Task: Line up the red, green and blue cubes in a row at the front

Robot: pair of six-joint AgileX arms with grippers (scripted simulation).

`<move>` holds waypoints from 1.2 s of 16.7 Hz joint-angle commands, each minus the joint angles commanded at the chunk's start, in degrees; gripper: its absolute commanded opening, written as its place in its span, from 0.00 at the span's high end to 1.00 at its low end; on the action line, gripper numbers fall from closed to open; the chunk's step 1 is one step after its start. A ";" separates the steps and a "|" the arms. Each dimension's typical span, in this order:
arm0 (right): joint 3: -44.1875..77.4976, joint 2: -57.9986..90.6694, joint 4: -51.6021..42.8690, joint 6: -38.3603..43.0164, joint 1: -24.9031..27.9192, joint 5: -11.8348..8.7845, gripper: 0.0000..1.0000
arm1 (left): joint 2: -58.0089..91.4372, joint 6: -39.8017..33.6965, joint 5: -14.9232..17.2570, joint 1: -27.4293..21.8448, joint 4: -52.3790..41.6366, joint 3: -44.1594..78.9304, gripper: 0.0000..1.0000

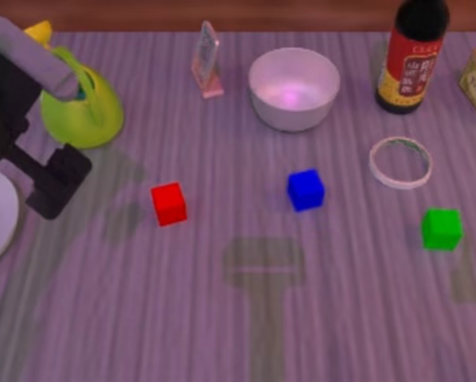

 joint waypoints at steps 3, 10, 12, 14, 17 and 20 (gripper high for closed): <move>0.00 0.00 0.00 0.00 0.00 0.00 0.00 | 18.73 6.92 0.01 -3.49 -10.30 14.93 0.00; 0.00 0.00 0.00 0.00 0.00 0.00 0.00 | 50.34 18.51 0.03 -9.39 -26.16 41.49 0.00; 0.00 0.00 0.00 0.00 0.00 0.00 0.00 | 54.53 20.13 0.03 -10.23 -28.09 45.39 0.00; 0.00 0.00 0.00 0.00 0.00 0.00 0.00 | 56.28 20.83 0.03 -10.60 -28.86 47.08 0.00; 0.00 0.00 0.00 0.00 0.00 0.00 0.00 | 56.28 20.83 0.03 -10.60 -28.86 47.08 0.00; 0.00 0.00 0.00 0.00 0.00 0.00 0.00 | 56.23 20.80 0.03 -10.33 -28.55 46.75 0.00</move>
